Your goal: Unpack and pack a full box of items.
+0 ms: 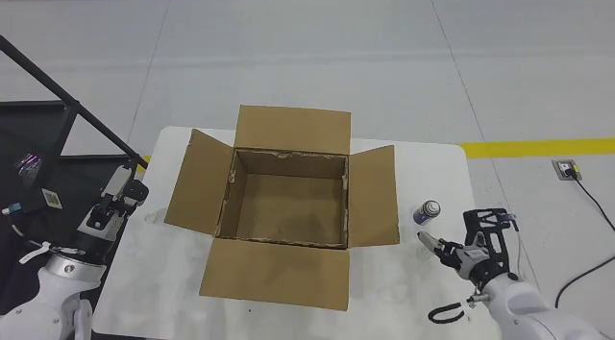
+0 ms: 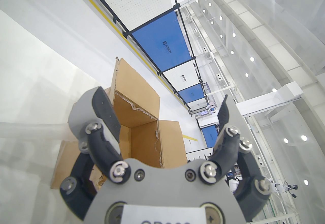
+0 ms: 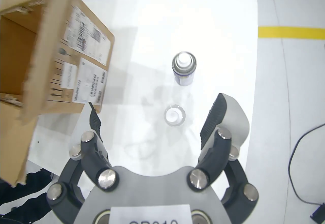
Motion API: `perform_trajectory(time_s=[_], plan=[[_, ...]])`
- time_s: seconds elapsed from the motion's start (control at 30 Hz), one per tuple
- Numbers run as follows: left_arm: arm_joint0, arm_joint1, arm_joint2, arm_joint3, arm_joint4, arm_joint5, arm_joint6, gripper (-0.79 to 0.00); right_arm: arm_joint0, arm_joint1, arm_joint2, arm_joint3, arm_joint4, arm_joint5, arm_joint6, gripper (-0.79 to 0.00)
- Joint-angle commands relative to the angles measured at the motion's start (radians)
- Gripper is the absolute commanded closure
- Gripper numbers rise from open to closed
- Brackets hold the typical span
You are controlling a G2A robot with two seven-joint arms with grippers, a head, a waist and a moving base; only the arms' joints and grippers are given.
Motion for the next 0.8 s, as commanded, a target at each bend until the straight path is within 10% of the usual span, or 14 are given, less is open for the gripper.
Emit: perform_trajectory(time_s=[0.0,0.43,0.77], plan=[[0.000,0.000,0.000,0.000,0.000,0.000,0.000,-0.785,-0.003,0.003,-0.009,-0.077,0.012,-0.025,0.010,-0.785],[0.016,0.002,0.003,-0.005,0.005,-0.009,0.029,-0.785,0.455,0.027,-0.150,0.236,0.300,-0.060,0.384,-0.785],[0.028,0.007,-0.010,0.004,0.008,-0.001,0.069,-0.785,0.649,0.033,-0.260,0.497,0.343,-0.031,0.431,-0.785]])
